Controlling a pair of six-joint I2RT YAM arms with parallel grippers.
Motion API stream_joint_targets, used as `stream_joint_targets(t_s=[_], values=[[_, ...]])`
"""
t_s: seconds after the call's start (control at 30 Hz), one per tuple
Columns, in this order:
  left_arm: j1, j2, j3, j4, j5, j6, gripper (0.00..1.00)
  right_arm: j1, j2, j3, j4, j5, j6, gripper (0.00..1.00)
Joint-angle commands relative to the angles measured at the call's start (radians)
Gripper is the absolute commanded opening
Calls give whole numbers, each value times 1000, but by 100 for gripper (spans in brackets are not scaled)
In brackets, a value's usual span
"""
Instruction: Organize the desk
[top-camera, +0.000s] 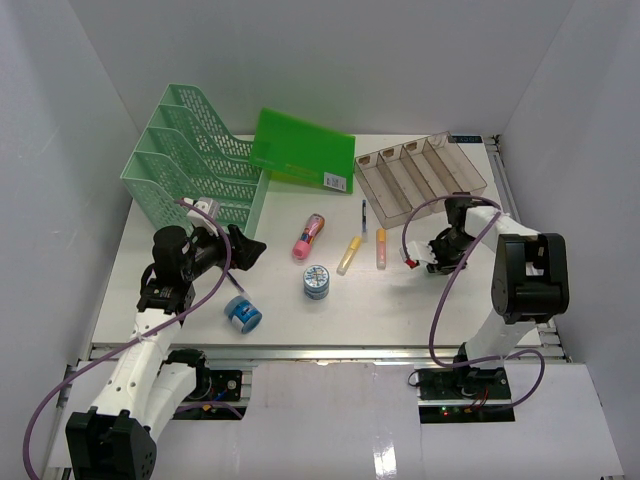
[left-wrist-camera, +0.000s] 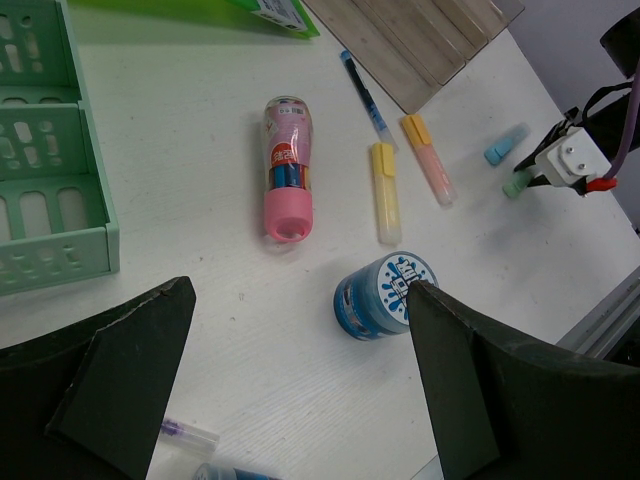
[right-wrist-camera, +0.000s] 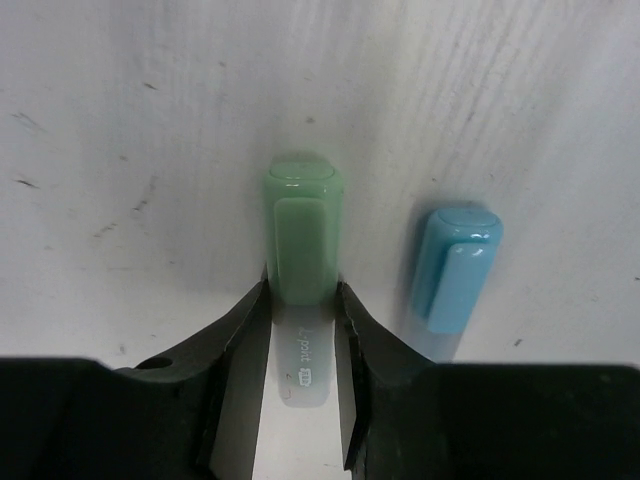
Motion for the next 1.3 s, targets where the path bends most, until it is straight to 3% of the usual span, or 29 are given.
stream_joint_targets(t_s=[0.0,0.17,0.23,0.33,0.57,0.67,0.87,1.07,1.27], values=[[3,-5,38,5,-5,11,98,8,-81,-7,-103,-83,-1,11],[3,-12,38,5,1,11,98,16,-210,138,-259,-291,109,9],[3,-13,38,5,2,11,98,16,-224,224,-200,-315,279,9],[3,-16,39,5,5,11,98,14,-213,326,-21,-272,666,8],[3,-15,38,4,2,11,98,-26,-86,446,440,-51,1239,8],[3,-14,39,4,1,13,98,-32,30,501,559,101,1374,8],[3,-12,39,4,7,14,98,-42,221,637,690,255,1465,8],[3,0,41,0,8,18,98,-79,385,759,778,284,1405,8],[3,12,42,0,13,19,98,-114,460,779,823,264,1388,11]])
